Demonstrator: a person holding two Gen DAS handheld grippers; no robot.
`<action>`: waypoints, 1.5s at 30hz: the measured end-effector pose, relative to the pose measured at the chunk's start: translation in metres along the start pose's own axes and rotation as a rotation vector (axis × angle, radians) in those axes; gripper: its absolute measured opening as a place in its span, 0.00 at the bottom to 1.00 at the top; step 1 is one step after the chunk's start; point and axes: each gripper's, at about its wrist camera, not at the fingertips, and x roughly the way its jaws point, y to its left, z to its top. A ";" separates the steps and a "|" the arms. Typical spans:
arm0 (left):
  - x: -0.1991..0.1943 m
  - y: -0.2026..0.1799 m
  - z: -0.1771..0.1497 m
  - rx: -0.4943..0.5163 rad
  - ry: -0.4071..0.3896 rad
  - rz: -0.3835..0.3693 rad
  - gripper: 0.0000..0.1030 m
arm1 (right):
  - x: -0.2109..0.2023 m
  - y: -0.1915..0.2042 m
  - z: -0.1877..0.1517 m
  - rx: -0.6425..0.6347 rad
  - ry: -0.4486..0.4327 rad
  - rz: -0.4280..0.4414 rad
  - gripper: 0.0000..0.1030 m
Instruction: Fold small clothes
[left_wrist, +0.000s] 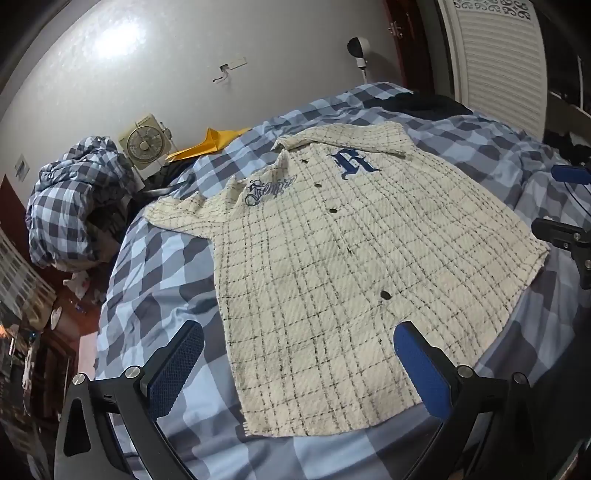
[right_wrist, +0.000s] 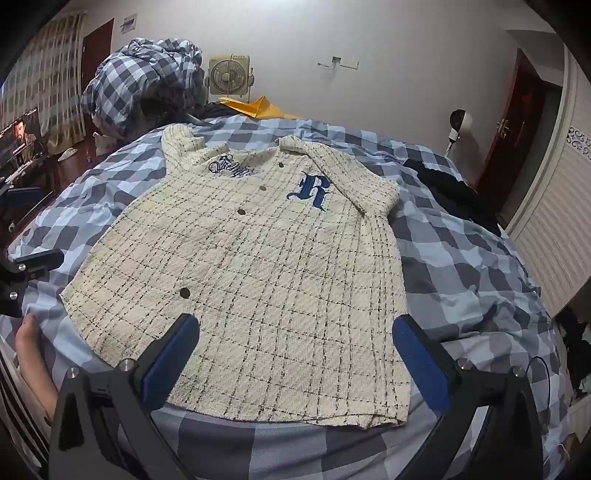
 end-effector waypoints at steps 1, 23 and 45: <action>0.000 0.000 0.000 0.001 -0.001 0.001 1.00 | 0.000 0.000 0.000 0.001 0.000 -0.001 0.99; 0.003 0.002 -0.003 -0.008 0.006 -0.006 1.00 | -0.001 0.000 0.003 0.012 -0.003 -0.005 0.99; 0.011 -0.001 0.000 0.057 -0.024 0.058 1.00 | -0.002 0.001 0.001 0.012 0.012 -0.003 0.99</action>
